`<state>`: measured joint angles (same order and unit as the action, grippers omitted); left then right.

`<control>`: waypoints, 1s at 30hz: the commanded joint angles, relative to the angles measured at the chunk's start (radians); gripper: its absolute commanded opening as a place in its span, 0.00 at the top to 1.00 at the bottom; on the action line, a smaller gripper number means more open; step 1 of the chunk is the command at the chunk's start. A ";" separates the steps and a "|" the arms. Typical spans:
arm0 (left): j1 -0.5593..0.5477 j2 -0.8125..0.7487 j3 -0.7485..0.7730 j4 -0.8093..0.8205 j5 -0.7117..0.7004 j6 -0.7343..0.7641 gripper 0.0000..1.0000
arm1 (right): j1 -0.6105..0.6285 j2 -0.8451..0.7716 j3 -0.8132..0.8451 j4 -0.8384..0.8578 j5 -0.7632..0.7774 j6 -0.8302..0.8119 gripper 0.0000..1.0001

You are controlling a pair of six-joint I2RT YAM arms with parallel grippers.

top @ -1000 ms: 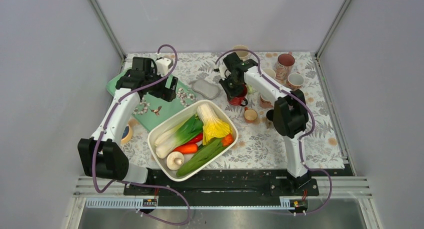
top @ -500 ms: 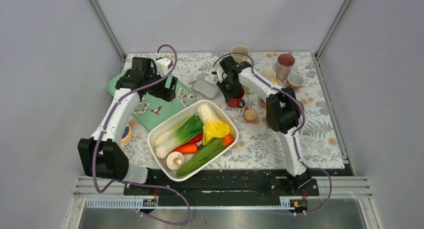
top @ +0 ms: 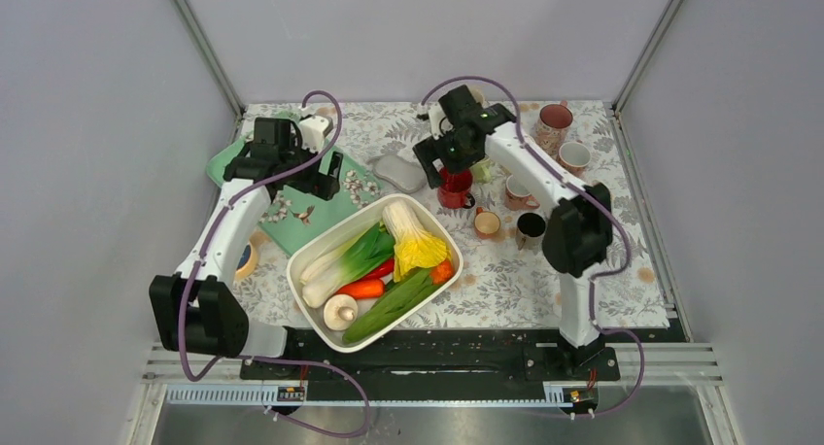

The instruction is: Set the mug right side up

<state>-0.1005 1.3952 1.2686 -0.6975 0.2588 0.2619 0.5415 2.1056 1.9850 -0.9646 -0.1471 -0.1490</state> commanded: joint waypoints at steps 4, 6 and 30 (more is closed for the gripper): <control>0.009 -0.147 -0.209 0.448 -0.174 -0.182 0.01 | -0.011 -0.588 -0.431 0.386 0.214 -0.011 0.01; 0.011 -0.175 -0.290 0.565 -0.198 -0.240 0.01 | -0.093 -0.742 -0.640 0.529 0.213 0.026 0.01; 0.013 -0.504 -0.991 1.201 -0.408 -0.271 0.01 | -0.315 -1.664 -1.832 1.284 0.650 0.172 0.01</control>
<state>-0.0902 0.9337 0.2993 0.3794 -0.1223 -0.0357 0.2268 0.5095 0.1741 0.2497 0.4530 -0.0513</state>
